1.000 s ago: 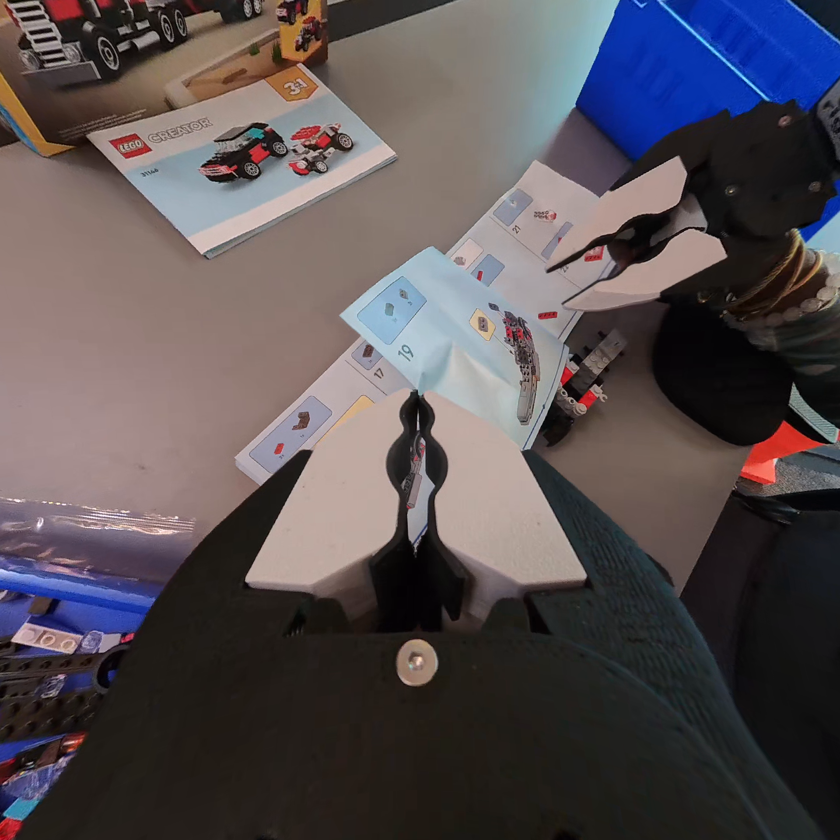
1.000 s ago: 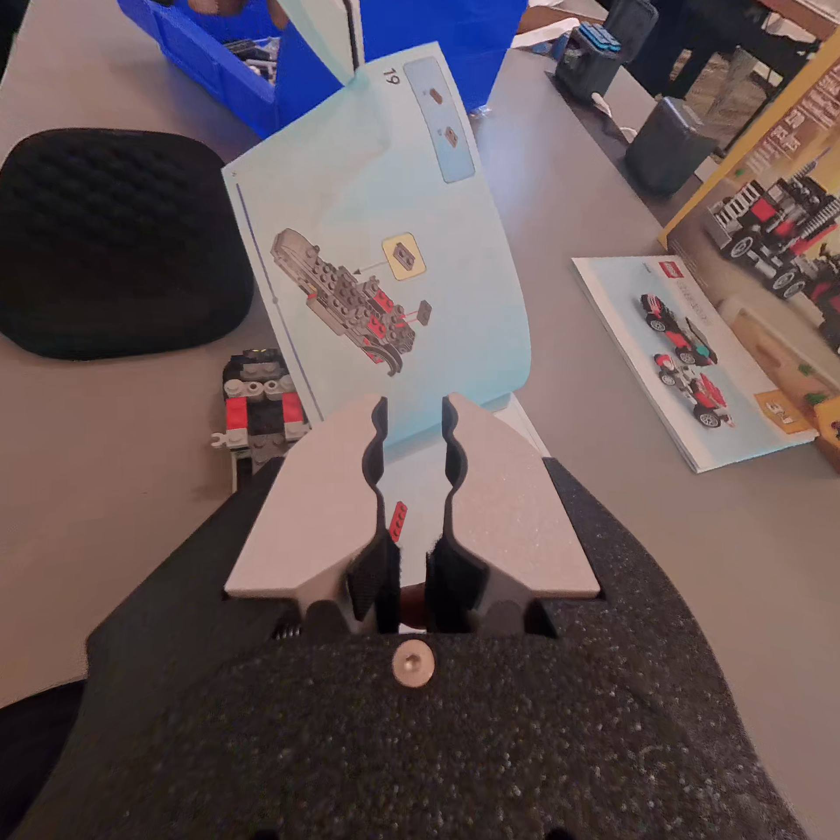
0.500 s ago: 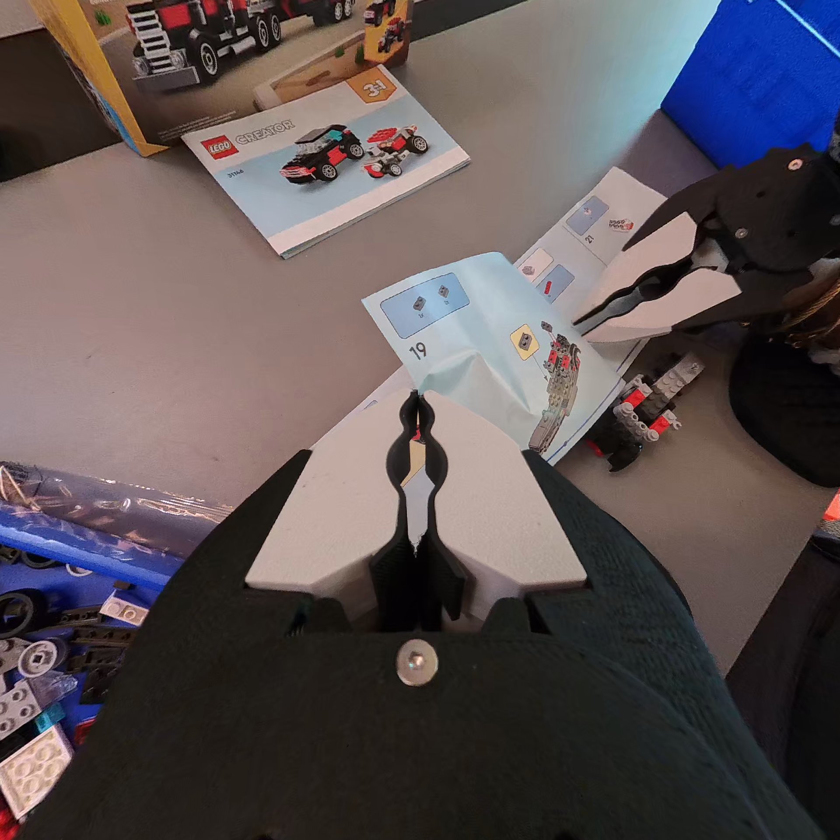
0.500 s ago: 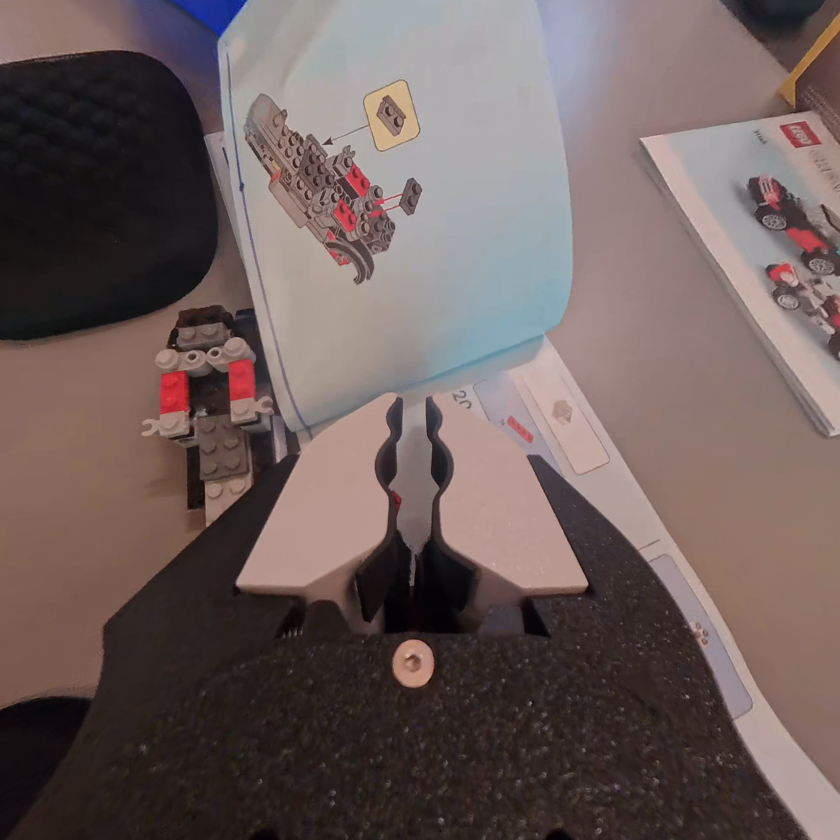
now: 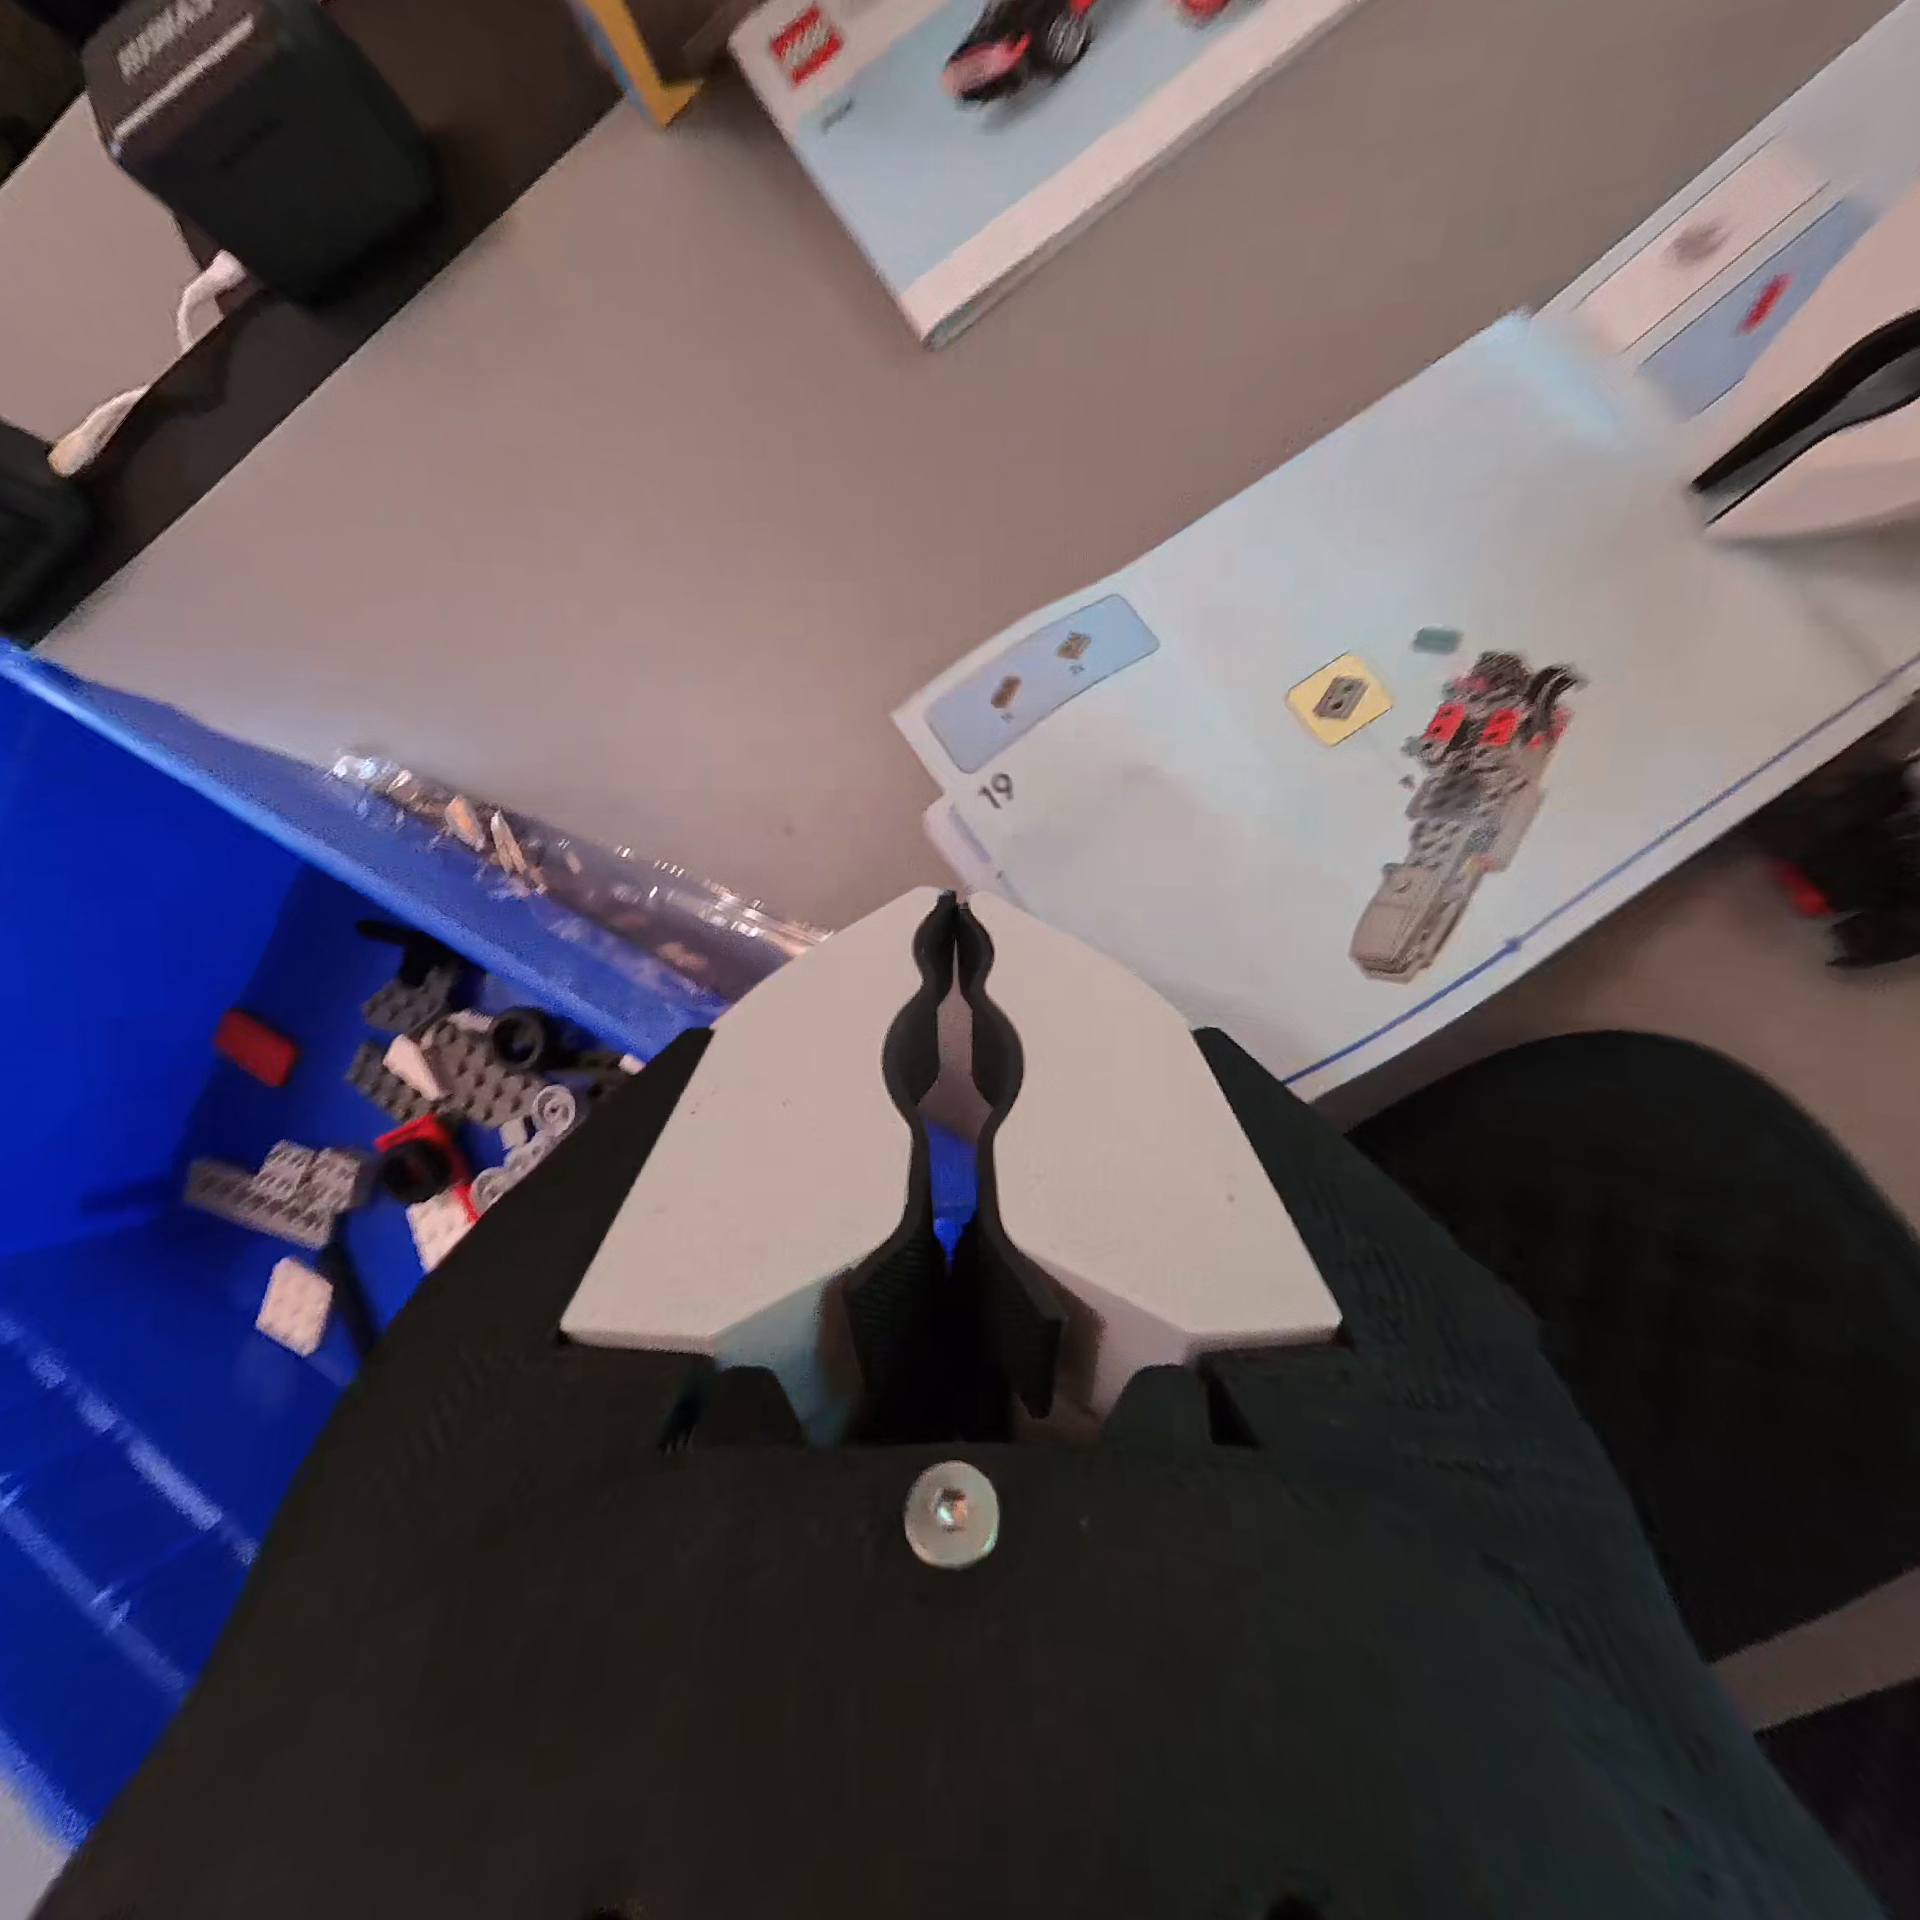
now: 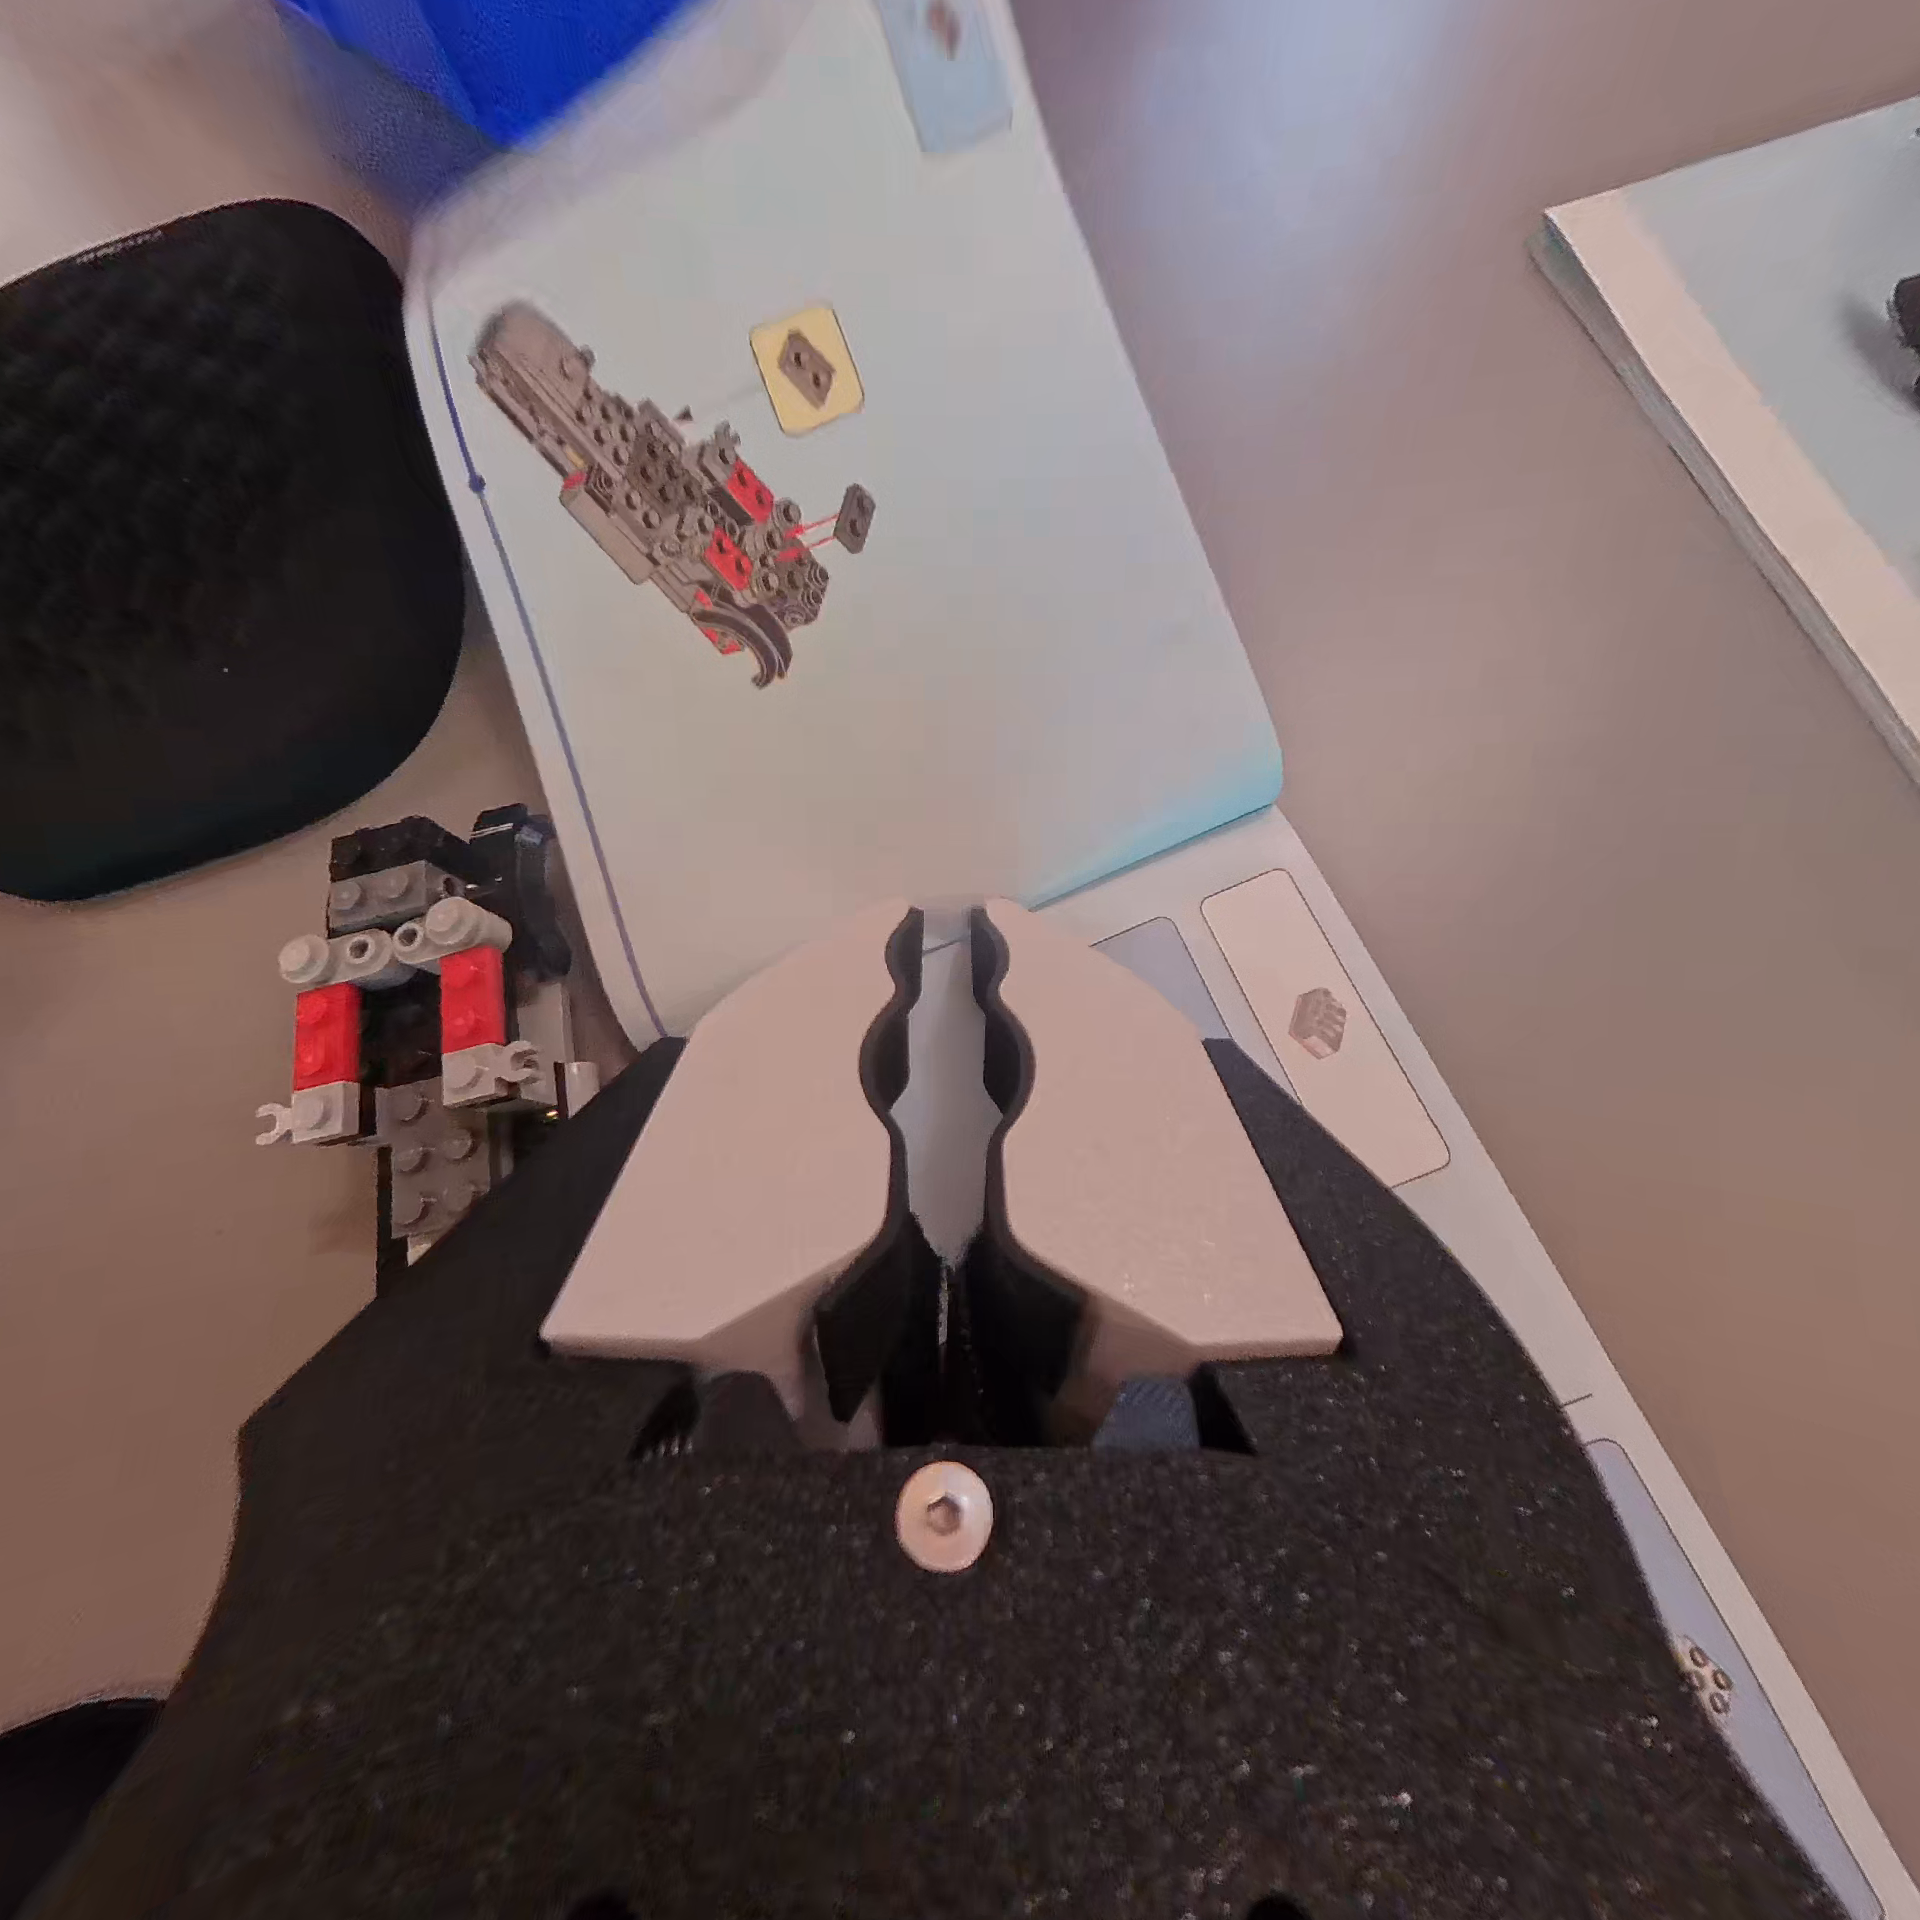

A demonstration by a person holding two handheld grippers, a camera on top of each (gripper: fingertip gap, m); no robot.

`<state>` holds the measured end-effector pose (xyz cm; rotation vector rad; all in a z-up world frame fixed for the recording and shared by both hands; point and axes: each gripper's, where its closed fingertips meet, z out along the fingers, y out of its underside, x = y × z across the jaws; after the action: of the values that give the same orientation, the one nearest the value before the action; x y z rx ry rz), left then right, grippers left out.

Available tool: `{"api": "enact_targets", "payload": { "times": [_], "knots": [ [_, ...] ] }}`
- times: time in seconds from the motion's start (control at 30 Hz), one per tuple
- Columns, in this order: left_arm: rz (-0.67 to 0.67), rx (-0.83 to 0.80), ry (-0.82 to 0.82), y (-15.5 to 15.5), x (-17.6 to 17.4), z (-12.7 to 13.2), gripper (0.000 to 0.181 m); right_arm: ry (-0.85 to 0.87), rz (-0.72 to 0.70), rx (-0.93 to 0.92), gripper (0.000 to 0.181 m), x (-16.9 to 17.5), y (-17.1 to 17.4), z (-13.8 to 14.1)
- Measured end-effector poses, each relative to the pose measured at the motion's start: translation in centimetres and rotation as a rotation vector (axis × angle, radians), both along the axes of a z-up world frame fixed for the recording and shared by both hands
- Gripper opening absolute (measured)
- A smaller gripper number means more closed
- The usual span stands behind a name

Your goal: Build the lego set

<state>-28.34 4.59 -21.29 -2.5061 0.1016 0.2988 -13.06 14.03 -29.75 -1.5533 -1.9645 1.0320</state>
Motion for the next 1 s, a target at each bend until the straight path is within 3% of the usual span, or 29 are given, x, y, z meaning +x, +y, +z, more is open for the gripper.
{"api": "enact_targets", "payload": {
  "times": [0.2,0.37,0.47,0.57,0.67,0.83,1.0],
  "knots": [
    [0.052,-0.129,0.152,-1.3,-1.7,-1.3,0.000,0.002,0.016,-0.030,0.016,0.2,-0.2,0.1],
    [0.066,-0.080,0.199,-1.1,-1.1,0.0,0.000,0.005,0.021,0.013,0.017,0.3,-0.3,0.0],
    [0.011,0.062,0.190,0.2,1.6,2.3,0.004,0.016,0.020,0.067,0.017,0.3,-0.3,0.0],
    [-0.190,0.274,0.014,3.2,8.1,3.4,0.005,0.023,0.020,0.094,0.017,0.2,-0.3,-0.1],
    [-0.320,0.281,-0.094,5.4,12.7,1.2,0.007,0.023,0.019,0.094,0.017,0.3,-0.3,-0.1],
    [-0.386,0.188,-0.098,7.9,14.6,-3.7,0.007,0.022,0.010,0.093,0.017,0.3,-0.3,-0.1],
    [-0.386,0.162,-0.077,8.4,14.5,-5.6,0.007,0.018,0.004,0.084,0.018,0.3,-0.3,-0.1]
  ]
}}
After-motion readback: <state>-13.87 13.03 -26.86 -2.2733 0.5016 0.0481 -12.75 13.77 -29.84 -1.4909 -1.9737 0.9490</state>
